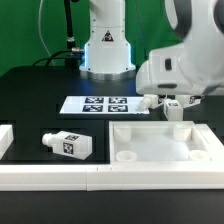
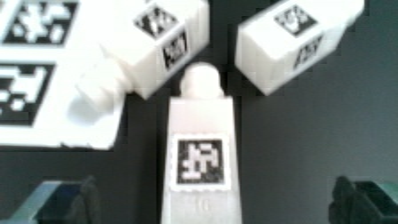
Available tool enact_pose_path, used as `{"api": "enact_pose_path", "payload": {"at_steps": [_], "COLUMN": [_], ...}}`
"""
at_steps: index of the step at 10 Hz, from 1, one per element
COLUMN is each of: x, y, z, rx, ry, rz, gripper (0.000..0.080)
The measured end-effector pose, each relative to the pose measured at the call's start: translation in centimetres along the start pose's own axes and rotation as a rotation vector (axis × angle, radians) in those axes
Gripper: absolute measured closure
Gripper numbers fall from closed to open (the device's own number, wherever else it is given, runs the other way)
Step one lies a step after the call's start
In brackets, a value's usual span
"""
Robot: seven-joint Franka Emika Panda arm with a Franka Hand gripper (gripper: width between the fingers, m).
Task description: Assemble one leg
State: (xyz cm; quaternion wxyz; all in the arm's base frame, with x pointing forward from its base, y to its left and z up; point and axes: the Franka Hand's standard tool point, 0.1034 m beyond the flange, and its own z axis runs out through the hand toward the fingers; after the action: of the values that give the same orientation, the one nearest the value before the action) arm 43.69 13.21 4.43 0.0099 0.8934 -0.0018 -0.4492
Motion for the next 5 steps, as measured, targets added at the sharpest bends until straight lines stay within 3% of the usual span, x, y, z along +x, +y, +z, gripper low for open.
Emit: {"api": "enact_pose_path", "payload": {"at_steps": [1, 5], "x": [1.13, 1.20], "y": [0.14, 0.17], "z": [-0.25, -0.19], "rx": [0.006, 0.008], "ry": [0.009, 0.011], "rz": [-0.003, -0.002], "gripper": [0.0150, 0.0150]}}
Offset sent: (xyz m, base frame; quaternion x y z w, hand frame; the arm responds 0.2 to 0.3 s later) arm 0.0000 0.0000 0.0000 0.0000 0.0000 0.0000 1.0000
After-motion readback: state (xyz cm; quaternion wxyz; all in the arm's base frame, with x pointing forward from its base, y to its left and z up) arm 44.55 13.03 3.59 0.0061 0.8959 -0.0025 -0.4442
